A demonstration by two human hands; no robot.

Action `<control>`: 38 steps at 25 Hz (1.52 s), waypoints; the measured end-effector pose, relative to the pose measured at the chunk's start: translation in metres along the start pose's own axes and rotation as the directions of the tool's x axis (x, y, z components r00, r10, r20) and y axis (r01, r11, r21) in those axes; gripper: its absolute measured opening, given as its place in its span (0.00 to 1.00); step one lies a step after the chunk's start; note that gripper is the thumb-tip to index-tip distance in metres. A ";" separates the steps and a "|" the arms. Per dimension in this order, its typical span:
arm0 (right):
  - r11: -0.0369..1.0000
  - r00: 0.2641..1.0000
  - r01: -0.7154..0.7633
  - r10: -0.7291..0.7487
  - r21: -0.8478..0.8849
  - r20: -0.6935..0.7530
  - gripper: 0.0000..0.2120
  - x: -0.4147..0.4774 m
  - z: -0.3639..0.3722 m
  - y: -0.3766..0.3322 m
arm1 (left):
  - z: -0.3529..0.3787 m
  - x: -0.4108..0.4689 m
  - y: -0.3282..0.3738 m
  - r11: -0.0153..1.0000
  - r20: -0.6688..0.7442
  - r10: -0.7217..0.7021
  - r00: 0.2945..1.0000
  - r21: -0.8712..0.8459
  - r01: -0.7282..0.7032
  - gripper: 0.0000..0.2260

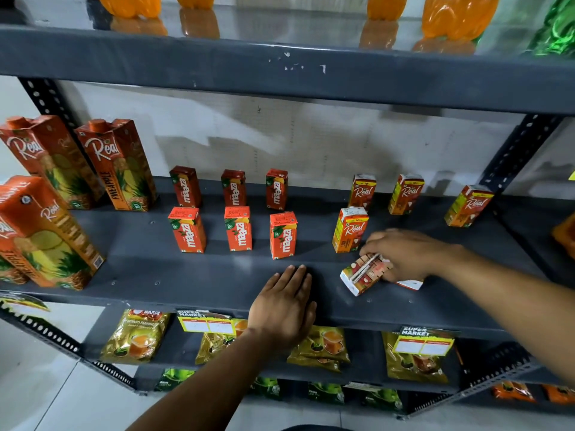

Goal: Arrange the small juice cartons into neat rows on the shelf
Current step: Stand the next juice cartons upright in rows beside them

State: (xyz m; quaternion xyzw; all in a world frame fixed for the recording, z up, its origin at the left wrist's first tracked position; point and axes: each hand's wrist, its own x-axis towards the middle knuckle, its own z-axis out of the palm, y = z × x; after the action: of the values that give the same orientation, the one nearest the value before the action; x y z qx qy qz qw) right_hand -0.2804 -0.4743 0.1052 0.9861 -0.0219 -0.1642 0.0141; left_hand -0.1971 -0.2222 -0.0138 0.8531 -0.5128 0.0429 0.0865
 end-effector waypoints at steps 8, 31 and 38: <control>0.953 0.993 -0.054 0.018 -0.298 -0.120 0.32 -0.007 -0.027 0.035 | 0.001 0.000 0.000 1.000 0.011 -0.002 1.000 0.006 0.002 0.28; 0.935 0.944 -0.291 0.316 0.205 -0.099 0.23 0.017 -0.042 0.043 | 0.003 0.000 0.003 1.000 0.015 -0.030 0.999 -0.006 0.030 0.29; 0.939 0.960 -0.278 0.277 -0.204 -0.034 0.27 0.020 -0.028 0.044 | 0.004 0.000 0.002 1.000 0.020 -0.030 0.999 -0.001 0.030 0.28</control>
State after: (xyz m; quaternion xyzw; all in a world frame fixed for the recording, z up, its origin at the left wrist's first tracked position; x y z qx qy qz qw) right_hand -0.2546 -0.5185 0.1266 0.9667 -0.1433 -0.1595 0.1396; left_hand -0.1992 -0.2236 -0.0171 0.8610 -0.5007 0.0326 0.0826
